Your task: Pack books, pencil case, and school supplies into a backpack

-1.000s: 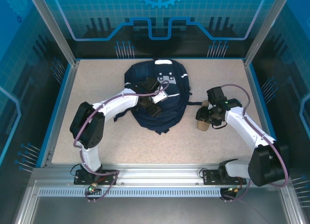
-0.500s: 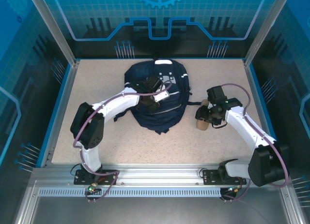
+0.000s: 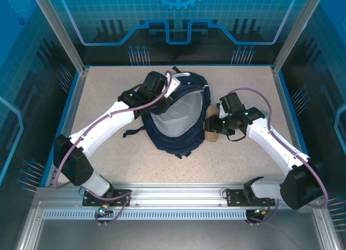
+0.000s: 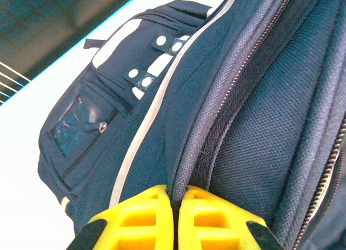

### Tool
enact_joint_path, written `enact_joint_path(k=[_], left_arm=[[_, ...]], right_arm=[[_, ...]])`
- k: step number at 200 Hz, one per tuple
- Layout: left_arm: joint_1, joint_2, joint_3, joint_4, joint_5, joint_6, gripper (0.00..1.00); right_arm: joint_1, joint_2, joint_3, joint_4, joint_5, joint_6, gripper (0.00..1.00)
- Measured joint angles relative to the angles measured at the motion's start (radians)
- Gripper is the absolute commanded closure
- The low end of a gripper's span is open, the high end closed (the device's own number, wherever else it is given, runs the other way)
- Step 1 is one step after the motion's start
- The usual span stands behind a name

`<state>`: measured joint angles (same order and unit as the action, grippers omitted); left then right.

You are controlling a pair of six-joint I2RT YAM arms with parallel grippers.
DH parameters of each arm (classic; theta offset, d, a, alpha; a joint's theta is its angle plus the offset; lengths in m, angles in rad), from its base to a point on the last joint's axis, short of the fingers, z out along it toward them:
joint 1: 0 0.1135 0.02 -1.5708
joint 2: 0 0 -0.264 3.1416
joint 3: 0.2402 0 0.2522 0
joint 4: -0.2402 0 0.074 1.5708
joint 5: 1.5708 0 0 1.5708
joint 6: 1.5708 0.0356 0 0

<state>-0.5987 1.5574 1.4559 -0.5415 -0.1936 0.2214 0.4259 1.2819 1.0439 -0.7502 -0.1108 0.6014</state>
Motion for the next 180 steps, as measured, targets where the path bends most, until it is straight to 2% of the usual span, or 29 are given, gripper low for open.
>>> enact_joint_path(k=[44, 85, 116, 161, 180], left_arm=[[0.000, 0.000, 0.022, -0.009, 0.019, -0.095, 1.00], [-0.001, 0.000, 0.045, -0.020, 0.045, -0.159, 1.00], [-0.001, 0.000, 0.053, -0.026, 0.052, -0.198, 1.00], [-0.001, 0.001, 0.060, -0.029, 0.053, -0.247, 1.00], [0.000, 0.001, 0.062, -0.028, 0.052, -0.250, 1.00]], right_arm=[[0.108, 0.109, 0.095, 0.080, -0.061, 0.063, 0.42], [0.154, 0.273, 0.210, 0.140, -0.066, 0.168, 0.43], [0.178, 0.381, 0.277, 0.186, -0.025, 0.266, 0.43], [0.180, 0.459, 0.282, 0.311, 0.050, 0.417, 0.44], [0.180, 0.489, 0.297, 0.364, 0.056, 0.443, 0.37]])
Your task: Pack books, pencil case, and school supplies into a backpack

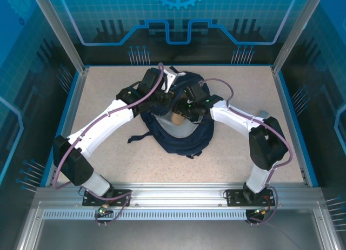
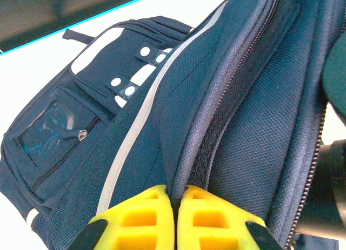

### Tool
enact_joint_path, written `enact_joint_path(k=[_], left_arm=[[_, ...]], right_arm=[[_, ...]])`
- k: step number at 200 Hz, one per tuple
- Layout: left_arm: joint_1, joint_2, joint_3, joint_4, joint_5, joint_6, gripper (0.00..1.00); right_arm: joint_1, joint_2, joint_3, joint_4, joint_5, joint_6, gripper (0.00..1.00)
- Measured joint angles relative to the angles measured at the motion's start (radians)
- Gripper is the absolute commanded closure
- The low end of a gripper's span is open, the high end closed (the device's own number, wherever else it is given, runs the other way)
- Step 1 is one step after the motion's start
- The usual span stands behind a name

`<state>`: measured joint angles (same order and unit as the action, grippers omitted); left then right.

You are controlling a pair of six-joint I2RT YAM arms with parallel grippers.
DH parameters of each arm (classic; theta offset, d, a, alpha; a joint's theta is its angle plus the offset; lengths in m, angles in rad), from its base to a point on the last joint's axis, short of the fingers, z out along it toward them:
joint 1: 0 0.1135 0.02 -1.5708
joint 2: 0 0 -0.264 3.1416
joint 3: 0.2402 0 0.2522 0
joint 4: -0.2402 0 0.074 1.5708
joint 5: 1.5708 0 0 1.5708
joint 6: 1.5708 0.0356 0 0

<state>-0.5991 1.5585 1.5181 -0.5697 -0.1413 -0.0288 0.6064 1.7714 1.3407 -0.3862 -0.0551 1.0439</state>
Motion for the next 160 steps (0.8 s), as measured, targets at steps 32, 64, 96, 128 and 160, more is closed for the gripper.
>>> enact_joint_path(k=[32, 64, 96, 128, 160], left_arm=[[0.001, 0.006, 0.010, -0.001, 0.000, -0.008, 1.00], [0.001, 0.013, 0.011, -0.001, 0.000, -0.025, 1.00], [0.000, 0.014, 0.011, -0.001, 0.001, -0.026, 1.00], [0.000, 0.019, 0.011, -0.002, 0.008, -0.026, 1.00], [0.000, 0.031, 0.011, -0.002, 0.015, -0.027, 1.00]], right_arm=[[0.000, 0.030, 0.005, 0.108, -0.026, 0.038, 0.19], [0.000, 0.047, -0.013, 0.209, -0.062, 0.061, 0.24], [0.000, 0.047, -0.027, 0.237, -0.076, 0.078, 0.32], [0.000, 0.044, -0.039, 0.221, -0.046, 0.082, 0.34], [0.000, 0.040, -0.060, 0.214, -0.016, 0.094, 0.45]])
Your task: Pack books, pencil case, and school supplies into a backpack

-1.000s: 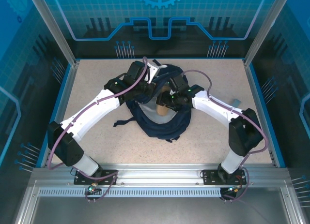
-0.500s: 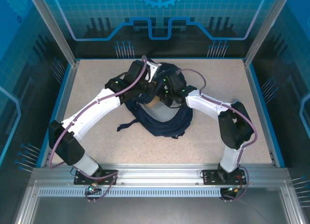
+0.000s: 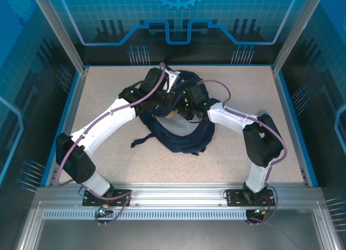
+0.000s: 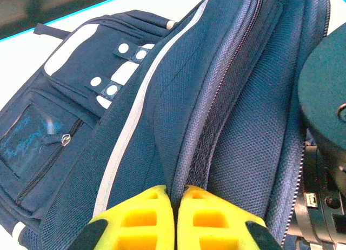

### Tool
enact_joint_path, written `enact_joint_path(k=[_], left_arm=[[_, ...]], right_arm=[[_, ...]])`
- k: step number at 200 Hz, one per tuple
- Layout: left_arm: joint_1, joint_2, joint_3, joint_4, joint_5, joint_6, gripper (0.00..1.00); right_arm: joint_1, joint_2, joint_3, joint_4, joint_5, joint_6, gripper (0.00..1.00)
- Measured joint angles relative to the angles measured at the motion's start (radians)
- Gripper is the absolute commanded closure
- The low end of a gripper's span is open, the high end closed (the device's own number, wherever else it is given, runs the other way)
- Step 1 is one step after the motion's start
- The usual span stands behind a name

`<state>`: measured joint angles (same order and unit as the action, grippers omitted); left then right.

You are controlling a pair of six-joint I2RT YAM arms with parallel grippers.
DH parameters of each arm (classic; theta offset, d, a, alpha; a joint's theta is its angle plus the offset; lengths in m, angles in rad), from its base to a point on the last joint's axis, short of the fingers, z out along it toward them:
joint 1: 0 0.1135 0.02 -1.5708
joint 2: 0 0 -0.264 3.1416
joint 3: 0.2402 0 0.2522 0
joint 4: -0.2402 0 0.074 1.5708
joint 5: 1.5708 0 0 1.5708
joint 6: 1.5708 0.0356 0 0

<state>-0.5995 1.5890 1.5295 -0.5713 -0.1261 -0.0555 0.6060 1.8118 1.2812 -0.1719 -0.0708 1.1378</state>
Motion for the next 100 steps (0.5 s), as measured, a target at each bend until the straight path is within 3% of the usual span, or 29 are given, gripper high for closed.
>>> enact_joint_path(k=[49, 100], left_arm=[[0.000, 0.002, 0.000, 0.000, 0.003, -0.019, 1.00], [0.000, 0.002, 0.000, 0.000, 0.003, -0.025, 1.00]], right_arm=[[0.000, 0.003, -0.001, 0.005, 0.023, 0.027, 0.63], [0.000, 0.030, 0.001, 0.055, 0.041, 0.034, 0.68]])
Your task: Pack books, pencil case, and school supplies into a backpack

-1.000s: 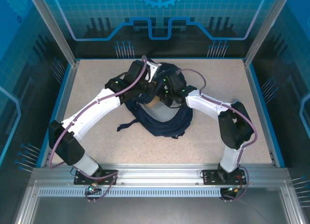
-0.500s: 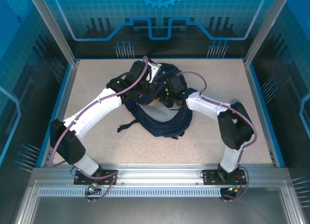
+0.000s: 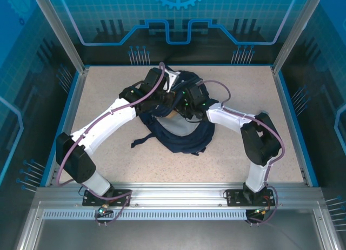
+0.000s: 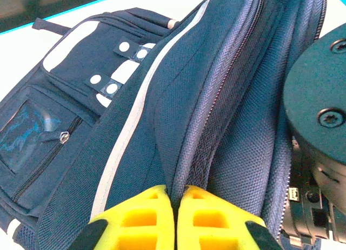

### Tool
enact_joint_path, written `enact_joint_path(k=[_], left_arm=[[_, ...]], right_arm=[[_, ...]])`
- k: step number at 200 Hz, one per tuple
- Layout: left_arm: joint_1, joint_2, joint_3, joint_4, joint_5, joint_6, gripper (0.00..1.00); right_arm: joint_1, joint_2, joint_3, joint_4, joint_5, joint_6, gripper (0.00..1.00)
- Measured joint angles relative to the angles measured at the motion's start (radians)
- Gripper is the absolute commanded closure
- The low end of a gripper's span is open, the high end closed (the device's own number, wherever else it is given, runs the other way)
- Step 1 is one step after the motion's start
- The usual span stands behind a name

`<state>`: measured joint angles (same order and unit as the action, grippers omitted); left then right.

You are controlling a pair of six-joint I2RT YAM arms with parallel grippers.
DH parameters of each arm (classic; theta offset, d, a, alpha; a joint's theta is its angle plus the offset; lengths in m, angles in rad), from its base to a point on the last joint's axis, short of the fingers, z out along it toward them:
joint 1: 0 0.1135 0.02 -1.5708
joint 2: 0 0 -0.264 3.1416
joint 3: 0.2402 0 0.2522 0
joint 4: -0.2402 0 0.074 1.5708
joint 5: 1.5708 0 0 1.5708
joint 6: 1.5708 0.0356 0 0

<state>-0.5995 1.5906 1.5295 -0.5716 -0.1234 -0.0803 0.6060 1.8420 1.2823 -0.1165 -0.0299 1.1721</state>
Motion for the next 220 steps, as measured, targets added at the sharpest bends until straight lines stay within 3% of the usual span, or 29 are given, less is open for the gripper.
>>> enact_joint_path(k=[53, 91, 169, 207, 220], left_arm=[[0.001, 0.006, 0.000, 0.001, -0.003, 0.000, 1.00], [0.001, 0.008, 0.000, 0.002, -0.001, -0.001, 1.00], [0.000, 0.038, -0.011, 0.047, 0.075, -0.052, 1.00], [0.000, 0.112, -0.010, 0.101, 0.201, -0.106, 1.00], [0.000, 0.149, 0.005, 0.108, 0.246, -0.126, 0.84]], right_arm=[[-0.003, 0.038, 0.020, 0.047, 0.000, -0.010, 0.67], [-0.008, 0.009, -0.020, 0.066, -0.005, -0.058, 0.59], [-0.084, -0.389, -0.344, -0.132, 0.048, -0.146, 0.41], [-0.148, -0.535, -0.429, -0.297, 0.131, -0.170, 0.22], [-0.167, -0.594, -0.448, -0.339, 0.161, -0.182, 0.21]])
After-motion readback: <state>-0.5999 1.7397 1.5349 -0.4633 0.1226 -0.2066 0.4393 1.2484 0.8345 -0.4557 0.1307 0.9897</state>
